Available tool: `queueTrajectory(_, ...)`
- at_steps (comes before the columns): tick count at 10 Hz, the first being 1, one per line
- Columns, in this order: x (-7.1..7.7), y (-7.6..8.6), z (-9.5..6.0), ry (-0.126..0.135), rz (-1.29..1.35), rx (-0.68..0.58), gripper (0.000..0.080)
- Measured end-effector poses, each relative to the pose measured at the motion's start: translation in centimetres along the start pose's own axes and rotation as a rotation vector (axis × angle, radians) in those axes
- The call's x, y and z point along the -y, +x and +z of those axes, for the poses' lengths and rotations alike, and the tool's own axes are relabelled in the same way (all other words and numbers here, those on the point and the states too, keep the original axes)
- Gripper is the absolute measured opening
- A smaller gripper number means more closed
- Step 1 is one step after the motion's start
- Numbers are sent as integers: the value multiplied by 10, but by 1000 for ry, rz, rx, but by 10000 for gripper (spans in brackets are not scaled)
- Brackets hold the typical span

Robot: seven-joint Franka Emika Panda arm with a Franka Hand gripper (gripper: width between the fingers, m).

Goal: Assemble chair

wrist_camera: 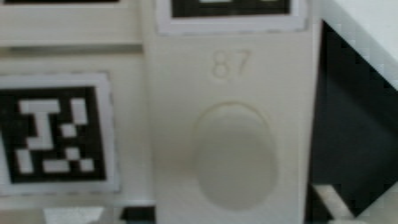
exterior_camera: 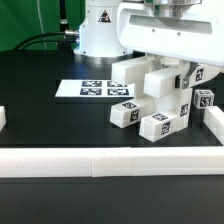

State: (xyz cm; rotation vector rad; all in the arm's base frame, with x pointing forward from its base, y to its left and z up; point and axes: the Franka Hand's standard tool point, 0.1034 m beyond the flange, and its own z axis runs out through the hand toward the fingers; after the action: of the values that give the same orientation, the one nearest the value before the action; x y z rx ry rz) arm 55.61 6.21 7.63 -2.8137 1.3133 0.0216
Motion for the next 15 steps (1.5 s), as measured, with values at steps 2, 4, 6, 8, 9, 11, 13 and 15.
queueTrajectory(2, 0, 2, 0, 2, -16, -2, 285)
queueTrajectory(4, -1, 4, 0, 2, -33, -3, 285)
queueTrajectory(6, -3, 7, -1, 1, -53, -3, 285)
queueTrajectory(8, -6, 14, -2, 0, -82, -8, 343)
queueTrajectory(9, -9, 17, -3, -1, -96, -10, 553)
queueTrajectory(11, -11, 22, -5, 0, -115, -14, 643)
queueTrajectory(13, -10, 27, -18, 4, -169, -5, 648)
queueTrajectory(15, -8, 30, -42, 16, -218, 13, 649)
